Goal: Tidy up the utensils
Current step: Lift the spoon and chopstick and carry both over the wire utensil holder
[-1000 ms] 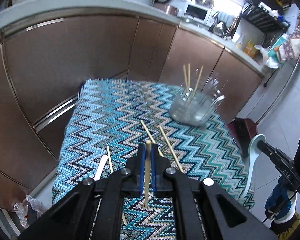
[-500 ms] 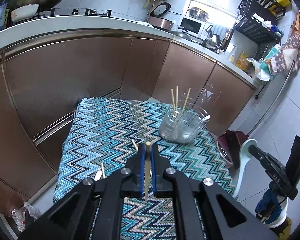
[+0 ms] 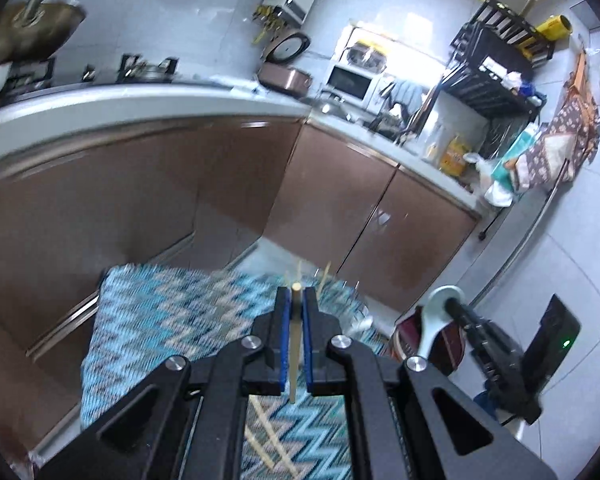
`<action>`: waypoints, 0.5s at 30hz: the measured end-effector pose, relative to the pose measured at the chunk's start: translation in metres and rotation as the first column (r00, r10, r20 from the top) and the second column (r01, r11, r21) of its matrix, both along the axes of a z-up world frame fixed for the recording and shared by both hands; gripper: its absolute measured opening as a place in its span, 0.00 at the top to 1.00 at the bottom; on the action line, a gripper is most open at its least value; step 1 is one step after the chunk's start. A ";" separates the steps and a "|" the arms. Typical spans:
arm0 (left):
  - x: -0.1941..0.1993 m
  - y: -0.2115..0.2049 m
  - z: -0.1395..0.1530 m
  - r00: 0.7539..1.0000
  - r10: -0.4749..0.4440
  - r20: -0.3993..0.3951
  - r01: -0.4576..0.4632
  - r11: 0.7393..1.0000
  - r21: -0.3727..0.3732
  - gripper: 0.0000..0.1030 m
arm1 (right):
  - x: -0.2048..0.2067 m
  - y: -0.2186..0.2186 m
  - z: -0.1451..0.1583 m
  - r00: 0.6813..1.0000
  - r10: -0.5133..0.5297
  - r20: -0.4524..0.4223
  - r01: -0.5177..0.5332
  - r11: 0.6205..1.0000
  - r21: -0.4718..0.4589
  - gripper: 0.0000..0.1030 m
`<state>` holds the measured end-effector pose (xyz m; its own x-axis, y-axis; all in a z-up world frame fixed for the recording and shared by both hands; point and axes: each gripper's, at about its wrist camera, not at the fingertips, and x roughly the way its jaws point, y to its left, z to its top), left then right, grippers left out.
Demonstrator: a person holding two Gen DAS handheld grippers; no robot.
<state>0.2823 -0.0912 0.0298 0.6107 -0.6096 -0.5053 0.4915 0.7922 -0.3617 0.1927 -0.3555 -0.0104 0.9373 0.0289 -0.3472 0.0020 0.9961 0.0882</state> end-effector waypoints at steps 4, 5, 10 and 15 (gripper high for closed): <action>0.025 -0.030 0.019 0.998 0.002 0.058 -0.001 1.000 -0.015 0.95 | 0.035 -0.007 0.006 0.998 -0.035 0.052 0.036 0.999 -0.031 0.94; 0.031 -0.037 0.020 0.997 0.004 0.071 -0.004 1.000 -0.011 0.95 | 0.042 -0.009 0.006 0.997 -0.044 0.060 0.046 0.998 -0.040 0.94; 0.064 -0.082 0.007 0.997 -0.007 0.078 0.006 1.000 0.015 0.95 | 0.077 -0.018 -0.009 0.993 -0.082 0.083 0.087 0.994 -0.066 0.94; 0.086 -0.114 -0.023 0.998 -0.006 0.069 0.003 0.999 0.043 0.95 | 0.098 -0.023 -0.029 0.989 -0.113 0.099 0.122 0.988 -0.095 0.94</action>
<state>0.3679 -0.2053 0.0065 0.6423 -0.5914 -0.4875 0.5183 0.8038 -0.2921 0.2906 -0.3783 -0.0392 0.9604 -0.1140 -0.2543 0.1160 0.9932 -0.0072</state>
